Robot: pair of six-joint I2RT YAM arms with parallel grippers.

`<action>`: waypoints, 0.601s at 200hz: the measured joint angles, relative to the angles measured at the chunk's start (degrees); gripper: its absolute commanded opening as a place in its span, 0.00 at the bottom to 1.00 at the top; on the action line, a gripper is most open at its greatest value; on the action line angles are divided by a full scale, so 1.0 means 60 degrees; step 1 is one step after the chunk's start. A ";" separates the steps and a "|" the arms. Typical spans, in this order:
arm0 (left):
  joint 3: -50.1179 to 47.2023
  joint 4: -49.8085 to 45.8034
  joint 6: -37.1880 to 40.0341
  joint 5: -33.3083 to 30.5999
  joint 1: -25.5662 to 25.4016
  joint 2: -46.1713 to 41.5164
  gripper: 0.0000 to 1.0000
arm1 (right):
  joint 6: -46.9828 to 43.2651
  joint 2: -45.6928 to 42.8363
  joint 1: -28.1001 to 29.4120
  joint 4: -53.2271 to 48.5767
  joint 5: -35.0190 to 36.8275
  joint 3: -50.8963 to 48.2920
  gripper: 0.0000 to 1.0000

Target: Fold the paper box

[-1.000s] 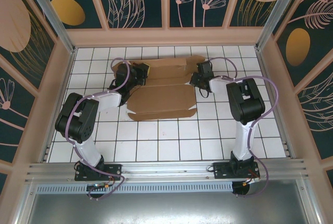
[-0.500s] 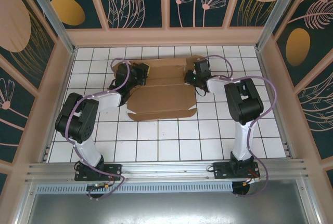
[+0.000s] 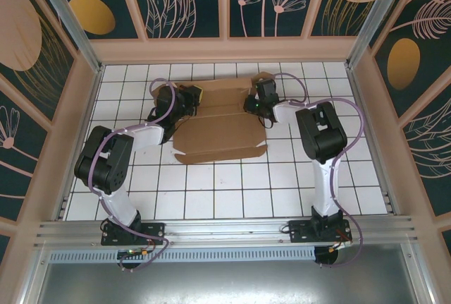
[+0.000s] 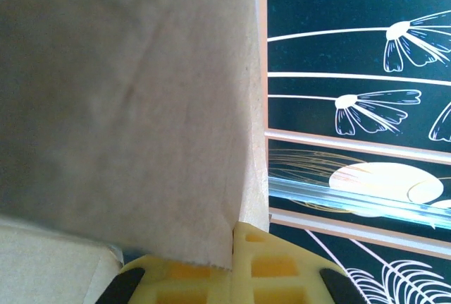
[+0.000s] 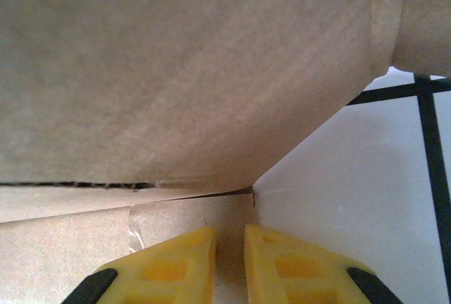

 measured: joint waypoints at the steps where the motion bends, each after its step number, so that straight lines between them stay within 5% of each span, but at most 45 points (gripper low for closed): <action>1: 0.0000 0.0000 0.0000 0.0000 0.0000 0.0000 0.00 | 0.0000 0.0000 0.0004 -0.0004 0.0000 0.0000 0.19; 55: -0.0018 0.0004 0.0000 0.0000 0.0000 -0.0004 0.00 | -0.0379 -0.0601 0.0047 0.0164 0.0131 -0.0787 0.28; 120: -0.0044 0.0000 0.0000 -0.0004 0.0000 -0.0022 0.00 | -0.1494 -0.4320 -0.0036 0.1410 0.0197 -0.3308 0.41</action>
